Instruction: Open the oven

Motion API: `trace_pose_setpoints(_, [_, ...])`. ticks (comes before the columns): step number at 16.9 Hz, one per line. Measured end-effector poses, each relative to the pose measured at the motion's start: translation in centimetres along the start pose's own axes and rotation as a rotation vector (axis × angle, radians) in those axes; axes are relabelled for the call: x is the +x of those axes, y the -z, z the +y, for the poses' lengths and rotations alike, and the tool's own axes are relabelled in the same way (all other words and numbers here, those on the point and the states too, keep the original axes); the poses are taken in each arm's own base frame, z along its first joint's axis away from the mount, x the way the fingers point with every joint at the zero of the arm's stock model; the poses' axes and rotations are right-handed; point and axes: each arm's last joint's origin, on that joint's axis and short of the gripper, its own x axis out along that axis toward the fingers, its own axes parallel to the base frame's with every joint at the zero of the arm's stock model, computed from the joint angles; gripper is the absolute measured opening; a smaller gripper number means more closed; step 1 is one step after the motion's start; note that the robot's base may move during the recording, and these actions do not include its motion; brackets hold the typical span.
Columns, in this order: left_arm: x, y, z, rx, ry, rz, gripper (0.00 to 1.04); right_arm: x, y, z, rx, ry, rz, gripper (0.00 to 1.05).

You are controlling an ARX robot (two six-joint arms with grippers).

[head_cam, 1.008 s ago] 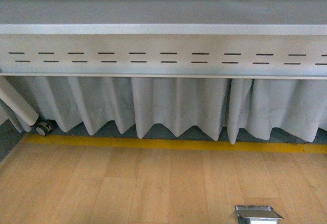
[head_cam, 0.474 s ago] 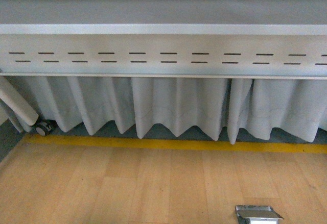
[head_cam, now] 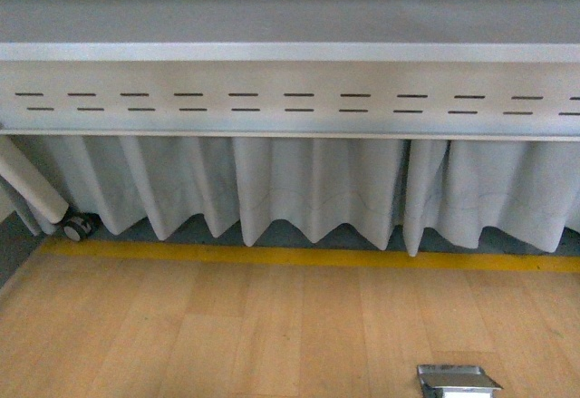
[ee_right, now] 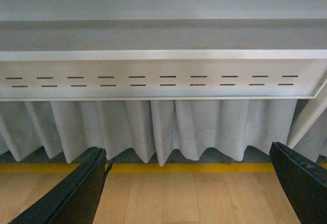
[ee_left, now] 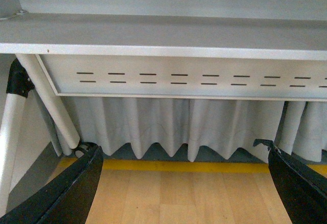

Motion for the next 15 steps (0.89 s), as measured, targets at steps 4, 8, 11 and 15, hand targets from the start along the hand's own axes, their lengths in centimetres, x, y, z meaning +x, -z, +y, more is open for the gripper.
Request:
trace_pose_setpoints(4, [0.00,0.00,0.00,0.000,0.000,0.000,0.98,0.00,0.00,0.00,0.000,0.000,0.000,0.98])
trace_pose_setpoints(8, [0.00,0.00,0.00,0.000,0.000,0.000,0.98,0.00,0.00,0.00,0.000,0.000,0.000,0.98])
trace_pose_setpoints(11, [0.00,0.00,0.00,0.000,0.000,0.000,0.98,0.00,0.00,0.00,0.000,0.000,0.000,0.98])
trace_pose_setpoints(15, [0.00,0.00,0.00,0.000,0.000,0.000,0.98,0.00,0.00,0.00,0.000,0.000,0.000,0.98])
